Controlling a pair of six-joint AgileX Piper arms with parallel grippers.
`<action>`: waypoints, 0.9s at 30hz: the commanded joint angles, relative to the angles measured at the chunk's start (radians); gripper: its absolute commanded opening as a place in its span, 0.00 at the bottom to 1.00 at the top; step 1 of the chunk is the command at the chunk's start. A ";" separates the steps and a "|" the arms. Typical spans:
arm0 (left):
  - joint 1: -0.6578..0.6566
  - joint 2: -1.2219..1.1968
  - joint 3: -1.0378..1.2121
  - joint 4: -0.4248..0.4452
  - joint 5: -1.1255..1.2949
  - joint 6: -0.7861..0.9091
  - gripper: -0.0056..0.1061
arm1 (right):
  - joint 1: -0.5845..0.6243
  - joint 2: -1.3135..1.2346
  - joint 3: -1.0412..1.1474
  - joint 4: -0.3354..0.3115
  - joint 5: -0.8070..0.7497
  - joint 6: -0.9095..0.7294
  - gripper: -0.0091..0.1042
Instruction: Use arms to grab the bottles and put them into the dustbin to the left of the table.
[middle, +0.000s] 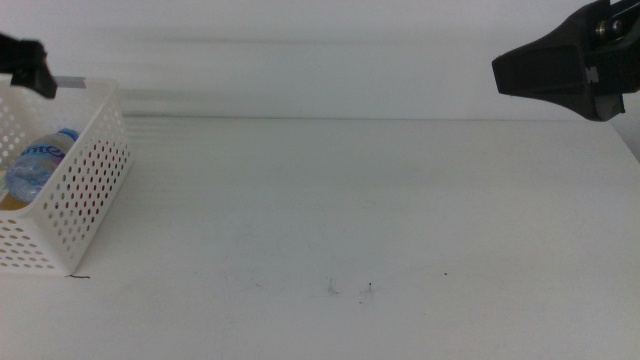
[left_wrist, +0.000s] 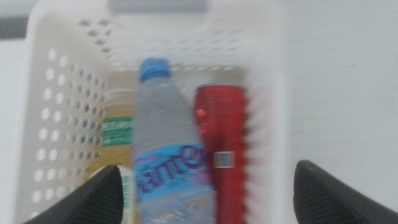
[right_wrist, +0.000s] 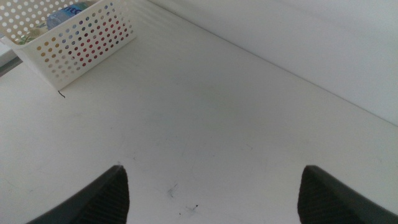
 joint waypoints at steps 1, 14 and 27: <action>-0.033 -0.076 0.025 0.000 0.007 -0.020 0.89 | -0.008 -0.004 -0.008 -0.003 -0.005 -0.004 0.85; -0.275 -0.583 0.465 -0.146 -0.316 0.046 0.89 | -0.008 -0.004 -0.008 -0.003 -0.005 -0.004 0.85; -0.544 -0.859 0.717 -0.204 -0.552 0.132 0.89 | -0.008 -0.004 -0.008 -0.004 -0.005 -0.005 0.85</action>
